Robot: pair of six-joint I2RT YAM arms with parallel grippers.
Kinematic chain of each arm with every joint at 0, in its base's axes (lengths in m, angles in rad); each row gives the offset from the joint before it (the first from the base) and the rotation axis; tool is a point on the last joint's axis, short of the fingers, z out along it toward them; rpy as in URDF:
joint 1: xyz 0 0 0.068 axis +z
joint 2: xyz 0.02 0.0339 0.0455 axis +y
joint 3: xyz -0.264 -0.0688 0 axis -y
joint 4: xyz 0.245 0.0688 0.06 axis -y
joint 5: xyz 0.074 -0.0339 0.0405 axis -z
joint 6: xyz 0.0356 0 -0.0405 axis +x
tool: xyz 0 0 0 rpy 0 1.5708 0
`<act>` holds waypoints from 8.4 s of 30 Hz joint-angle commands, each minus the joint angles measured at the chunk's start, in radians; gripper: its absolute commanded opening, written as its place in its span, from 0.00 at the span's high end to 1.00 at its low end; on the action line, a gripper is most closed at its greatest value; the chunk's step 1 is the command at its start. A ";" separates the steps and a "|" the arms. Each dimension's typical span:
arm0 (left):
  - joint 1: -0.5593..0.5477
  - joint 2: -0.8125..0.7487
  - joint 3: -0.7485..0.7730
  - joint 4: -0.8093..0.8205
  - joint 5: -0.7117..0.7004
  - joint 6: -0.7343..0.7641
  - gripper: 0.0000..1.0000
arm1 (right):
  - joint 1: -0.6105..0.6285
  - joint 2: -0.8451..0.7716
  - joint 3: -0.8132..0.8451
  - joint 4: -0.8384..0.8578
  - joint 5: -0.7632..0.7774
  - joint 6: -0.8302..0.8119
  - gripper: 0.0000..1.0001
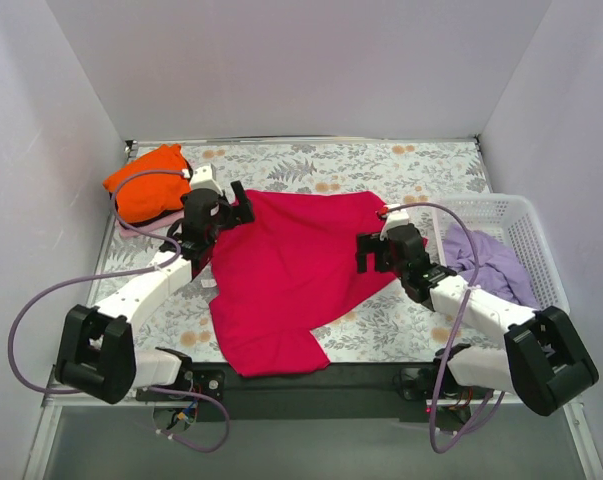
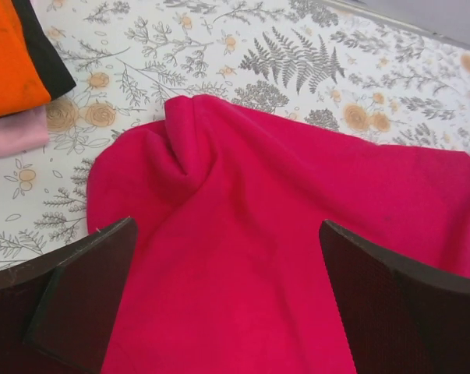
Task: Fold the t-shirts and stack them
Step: Flatten the tshirt out
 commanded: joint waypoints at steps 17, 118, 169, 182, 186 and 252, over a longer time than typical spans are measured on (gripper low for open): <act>0.003 -0.129 -0.058 -0.108 -0.022 0.023 0.04 | 0.116 0.178 -0.022 0.068 0.002 0.122 0.12; 0.006 0.318 0.085 -0.066 0.041 0.031 0.24 | 0.186 0.207 0.172 -0.158 0.100 0.093 0.29; 0.007 0.420 0.433 -0.310 -0.020 0.048 0.13 | 0.130 0.077 0.324 -0.213 0.013 0.024 0.15; 0.021 0.570 0.455 -0.287 -0.082 0.048 0.26 | -0.055 0.115 0.193 -0.098 -0.122 0.022 0.16; 0.027 0.581 0.455 -0.259 -0.082 0.043 0.26 | -0.061 0.146 0.179 -0.074 -0.150 0.025 0.16; 0.076 0.425 0.380 -0.094 0.090 0.034 1.00 | -0.052 0.097 0.261 -0.117 -0.269 -0.015 0.99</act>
